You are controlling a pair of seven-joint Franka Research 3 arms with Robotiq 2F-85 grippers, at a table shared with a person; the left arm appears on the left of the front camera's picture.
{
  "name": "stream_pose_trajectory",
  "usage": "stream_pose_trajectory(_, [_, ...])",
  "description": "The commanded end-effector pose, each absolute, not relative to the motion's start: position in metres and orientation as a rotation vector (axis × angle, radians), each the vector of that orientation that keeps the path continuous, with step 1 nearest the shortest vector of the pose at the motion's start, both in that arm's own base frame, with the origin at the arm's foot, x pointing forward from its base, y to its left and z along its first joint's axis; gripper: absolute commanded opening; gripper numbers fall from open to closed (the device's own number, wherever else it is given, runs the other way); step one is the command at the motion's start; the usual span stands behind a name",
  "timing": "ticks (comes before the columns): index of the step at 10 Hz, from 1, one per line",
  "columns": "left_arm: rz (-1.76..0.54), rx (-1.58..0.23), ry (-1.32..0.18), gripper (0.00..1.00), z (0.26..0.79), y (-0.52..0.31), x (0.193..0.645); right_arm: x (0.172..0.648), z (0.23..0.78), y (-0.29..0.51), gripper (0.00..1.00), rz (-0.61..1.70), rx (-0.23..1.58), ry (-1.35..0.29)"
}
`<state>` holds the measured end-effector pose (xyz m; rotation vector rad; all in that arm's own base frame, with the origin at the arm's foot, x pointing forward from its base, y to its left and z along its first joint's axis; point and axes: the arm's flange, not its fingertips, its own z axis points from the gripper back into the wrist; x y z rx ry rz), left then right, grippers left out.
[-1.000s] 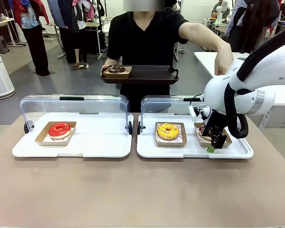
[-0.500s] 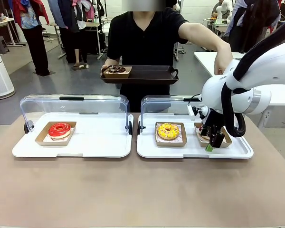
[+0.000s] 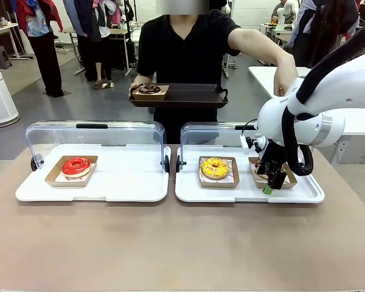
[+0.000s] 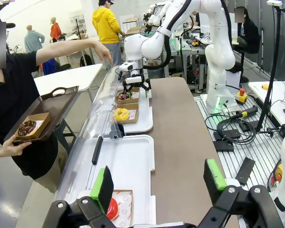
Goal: Provide the desired donut to the person.
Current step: Pick up and lift the Paper togo box containing the Donut pointed at by the person.
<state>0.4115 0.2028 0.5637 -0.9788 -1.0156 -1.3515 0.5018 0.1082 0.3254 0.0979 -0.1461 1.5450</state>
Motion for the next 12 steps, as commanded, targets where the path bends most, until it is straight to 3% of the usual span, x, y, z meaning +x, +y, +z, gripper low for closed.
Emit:
stream_pose_trajectory(1, [-1.352,-0.985,-1.024,1.0,0.5657,0.204,0.4107,0.5078,0.325,0.1115,0.96,1.53,0.108,-0.124])
stream_pose_trajectory(2, [-1.352,-0.985,-1.024,1.0,0.5657,0.204,0.4107,0.5081,0.3245,0.1119,0.41,1.533,0.114,-0.122])
stream_pose_trajectory(3, [-1.352,-0.985,-1.024,1.0,0.5657,0.204,0.4107,0.5084,0.3241,0.1121,0.37,1.536,0.115,-0.121])
stream_pose_trajectory(4, [-1.352,-0.985,-1.024,1.0,0.5657,0.204,0.4107,0.5086,0.3236,0.1115,0.0,1.535,0.117,-0.121])
stream_pose_trajectory(6, [-1.352,-0.985,-1.024,1.0,0.5657,0.204,0.4107,0.5094,0.3225,0.1103,0.0,1.531,0.119,-0.121])
stream_pose_trajectory(7, [-1.352,-0.985,-1.024,1.0,0.5657,0.204,0.4107,0.5096,0.3224,0.1101,0.17,1.53,0.121,-0.122])
stream_pose_trajectory(9, [-1.352,-0.985,-1.024,1.0,0.5657,0.204,0.4107,0.5098,0.3224,0.1096,0.0,1.528,0.124,-0.122])
stream_pose_trajectory(12, [-1.352,-0.985,-1.024,1.0,0.5657,0.204,0.4107,0.5104,0.3228,0.1095,0.0,1.527,0.123,-0.122])
